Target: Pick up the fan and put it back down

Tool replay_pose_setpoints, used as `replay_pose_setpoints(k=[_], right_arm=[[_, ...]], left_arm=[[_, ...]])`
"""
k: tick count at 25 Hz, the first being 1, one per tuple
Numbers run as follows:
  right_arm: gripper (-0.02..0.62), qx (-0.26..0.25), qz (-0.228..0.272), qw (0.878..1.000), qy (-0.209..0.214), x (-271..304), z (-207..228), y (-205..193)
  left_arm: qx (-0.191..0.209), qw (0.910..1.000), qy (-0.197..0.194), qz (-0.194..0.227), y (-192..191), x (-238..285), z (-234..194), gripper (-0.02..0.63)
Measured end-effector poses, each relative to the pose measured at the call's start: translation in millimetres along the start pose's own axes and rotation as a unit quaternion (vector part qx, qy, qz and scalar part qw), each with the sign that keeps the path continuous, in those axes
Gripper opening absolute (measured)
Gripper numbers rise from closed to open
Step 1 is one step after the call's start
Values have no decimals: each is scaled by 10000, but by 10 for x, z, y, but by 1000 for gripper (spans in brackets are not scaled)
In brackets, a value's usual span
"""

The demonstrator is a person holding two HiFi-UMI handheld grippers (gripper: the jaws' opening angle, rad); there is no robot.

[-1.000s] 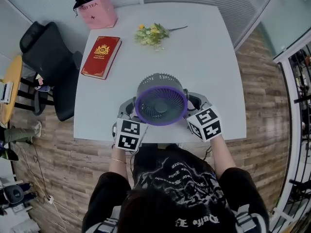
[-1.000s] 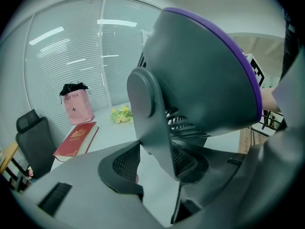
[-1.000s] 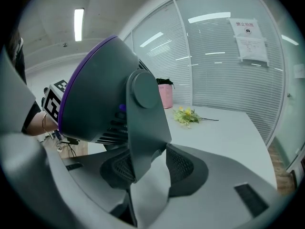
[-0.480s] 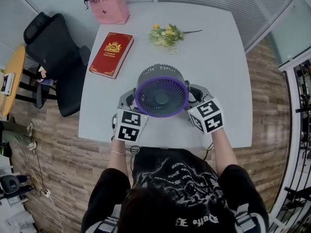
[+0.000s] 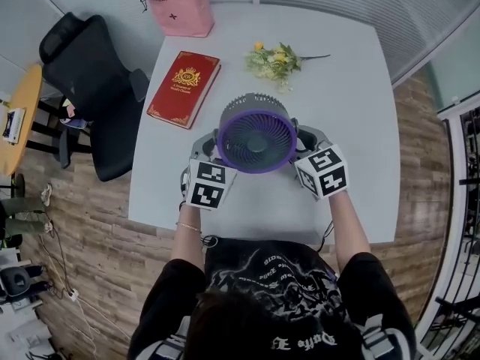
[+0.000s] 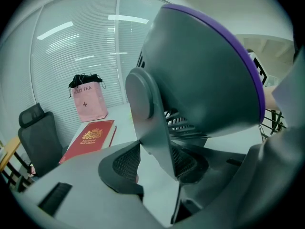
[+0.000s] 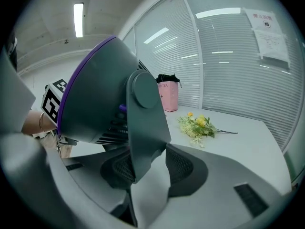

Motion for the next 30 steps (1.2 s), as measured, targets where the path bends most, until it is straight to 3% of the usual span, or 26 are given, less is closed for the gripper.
replay_pose_setpoints(k=[11, 22, 30], right_arm=[[152, 282, -182, 9994, -5, 737, 281, 33], [147, 500, -462, 9976, -124, 1230, 621, -174], [147, 718, -434, 9965, -12, 1436, 794, -308]], left_arm=[[-20, 9996, -76, -260, -12, 586, -530, 179], [64, 9972, -175, -718, -185, 1243, -695, 173], [-146, 9973, -291, -656, -267, 1492, -772, 173]])
Point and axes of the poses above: the fingertips, and each gripper's own axes: x forward along the fingers, z to its right, y out of its top, the point moved 8 cm from there along -x, backward along the fingers, and after that the axes turned 2 degrees about z, right-handed, at the moved point
